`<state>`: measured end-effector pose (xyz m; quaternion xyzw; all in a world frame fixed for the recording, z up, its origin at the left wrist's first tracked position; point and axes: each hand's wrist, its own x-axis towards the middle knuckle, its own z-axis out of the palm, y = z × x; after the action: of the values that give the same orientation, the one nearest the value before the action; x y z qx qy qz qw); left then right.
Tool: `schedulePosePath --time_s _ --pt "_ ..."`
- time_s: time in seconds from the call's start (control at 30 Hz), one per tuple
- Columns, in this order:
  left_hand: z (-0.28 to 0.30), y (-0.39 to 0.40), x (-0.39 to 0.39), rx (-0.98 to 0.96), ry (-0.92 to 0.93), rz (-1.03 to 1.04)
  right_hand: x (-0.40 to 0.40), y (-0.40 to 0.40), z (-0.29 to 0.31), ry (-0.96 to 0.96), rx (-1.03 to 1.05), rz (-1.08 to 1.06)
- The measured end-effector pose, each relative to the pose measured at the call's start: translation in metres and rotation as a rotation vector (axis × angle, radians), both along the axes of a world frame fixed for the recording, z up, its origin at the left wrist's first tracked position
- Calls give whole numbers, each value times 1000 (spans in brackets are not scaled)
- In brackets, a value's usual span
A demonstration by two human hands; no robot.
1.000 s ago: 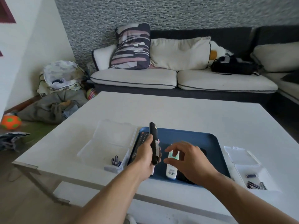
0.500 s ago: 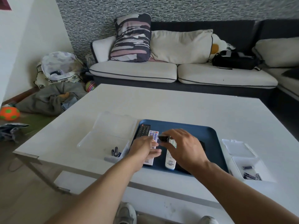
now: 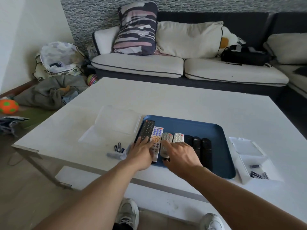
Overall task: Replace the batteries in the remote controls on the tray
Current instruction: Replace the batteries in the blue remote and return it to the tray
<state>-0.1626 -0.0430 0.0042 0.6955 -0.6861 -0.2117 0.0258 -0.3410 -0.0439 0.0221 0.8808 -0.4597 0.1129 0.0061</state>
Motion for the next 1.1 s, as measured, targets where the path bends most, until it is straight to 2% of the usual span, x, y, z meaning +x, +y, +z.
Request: schedulePosePath --time_s 0.33,0.5,0.6,0.67,0.73,0.97,1.1 --pt "-1 -2 -2 -21 57 46 -5 -14 -11 163 168 95" --pt "0 0 -4 -25 70 66 -7 -21 8 -29 430 24" --pt "1 2 -9 -45 65 69 -20 -36 9 -139 285 -166" --pt "4 4 -14 -42 62 27 -29 -49 5 -87 217 -293" --pt "5 5 -19 -40 43 -32 -34 -63 2 -25 258 -342" --pt "5 6 -26 42 -5 -97 -31 -90 -9 220 394 -320" --pt "5 8 -26 59 59 -70 -32 -95 -10 194 396 -317"
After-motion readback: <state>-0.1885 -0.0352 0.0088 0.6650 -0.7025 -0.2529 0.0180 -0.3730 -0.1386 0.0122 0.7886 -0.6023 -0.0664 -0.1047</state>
